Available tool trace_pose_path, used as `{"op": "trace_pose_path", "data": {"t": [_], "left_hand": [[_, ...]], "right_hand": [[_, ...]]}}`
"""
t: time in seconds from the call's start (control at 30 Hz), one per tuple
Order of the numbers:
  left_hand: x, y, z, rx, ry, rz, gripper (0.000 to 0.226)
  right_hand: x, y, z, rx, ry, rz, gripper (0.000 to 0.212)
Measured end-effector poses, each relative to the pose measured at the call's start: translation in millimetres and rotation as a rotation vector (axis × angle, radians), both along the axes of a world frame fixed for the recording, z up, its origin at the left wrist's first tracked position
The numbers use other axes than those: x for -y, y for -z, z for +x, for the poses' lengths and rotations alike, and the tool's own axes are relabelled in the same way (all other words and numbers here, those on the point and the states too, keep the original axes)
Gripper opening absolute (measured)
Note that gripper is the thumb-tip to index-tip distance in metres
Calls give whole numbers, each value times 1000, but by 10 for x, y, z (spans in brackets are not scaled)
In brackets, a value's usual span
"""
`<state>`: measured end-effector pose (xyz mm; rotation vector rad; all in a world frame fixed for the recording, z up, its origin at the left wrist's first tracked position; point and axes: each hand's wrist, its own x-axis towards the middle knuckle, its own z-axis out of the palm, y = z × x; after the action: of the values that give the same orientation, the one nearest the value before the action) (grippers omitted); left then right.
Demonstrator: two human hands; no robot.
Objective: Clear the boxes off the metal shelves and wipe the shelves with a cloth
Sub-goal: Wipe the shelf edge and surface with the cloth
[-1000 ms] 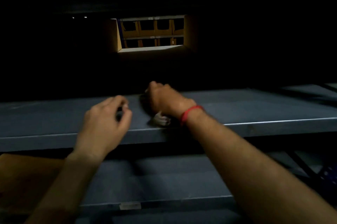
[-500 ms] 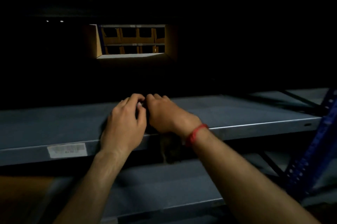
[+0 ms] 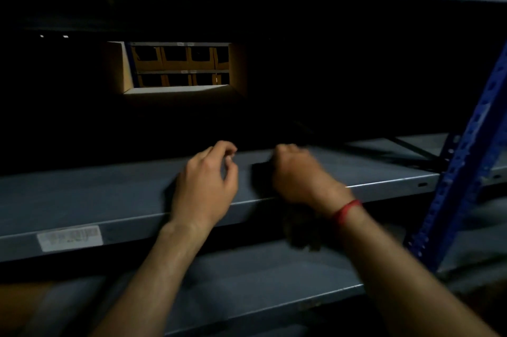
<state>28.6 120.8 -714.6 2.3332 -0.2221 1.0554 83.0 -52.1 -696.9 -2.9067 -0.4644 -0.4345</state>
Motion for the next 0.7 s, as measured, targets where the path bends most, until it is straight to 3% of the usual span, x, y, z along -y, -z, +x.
{"op": "trace_pose_path", "data": {"t": [0.07, 0.13, 0.3, 0.47, 0.6, 0.7], "left_hand": [[262, -33, 57, 53, 58, -97, 30], [394, -56, 113, 100, 37, -189, 30], [615, -66, 207, 78, 78, -138, 20], [1015, -44, 319, -5, 104, -43, 20], [1250, -6, 359, 5, 128, -87, 31], [1221, -2, 399, -24, 92, -229, 33]], "right_hand": [[-332, 5, -127, 44, -209, -66, 45], [-394, -60, 91, -2, -272, -112, 46], [562, -92, 906, -117, 55, 32, 40], [1373, -61, 550, -87, 272, 35, 39], [836, 17, -45, 72, 52, -88, 36], [509, -85, 153, -5, -187, -99, 39]]}}
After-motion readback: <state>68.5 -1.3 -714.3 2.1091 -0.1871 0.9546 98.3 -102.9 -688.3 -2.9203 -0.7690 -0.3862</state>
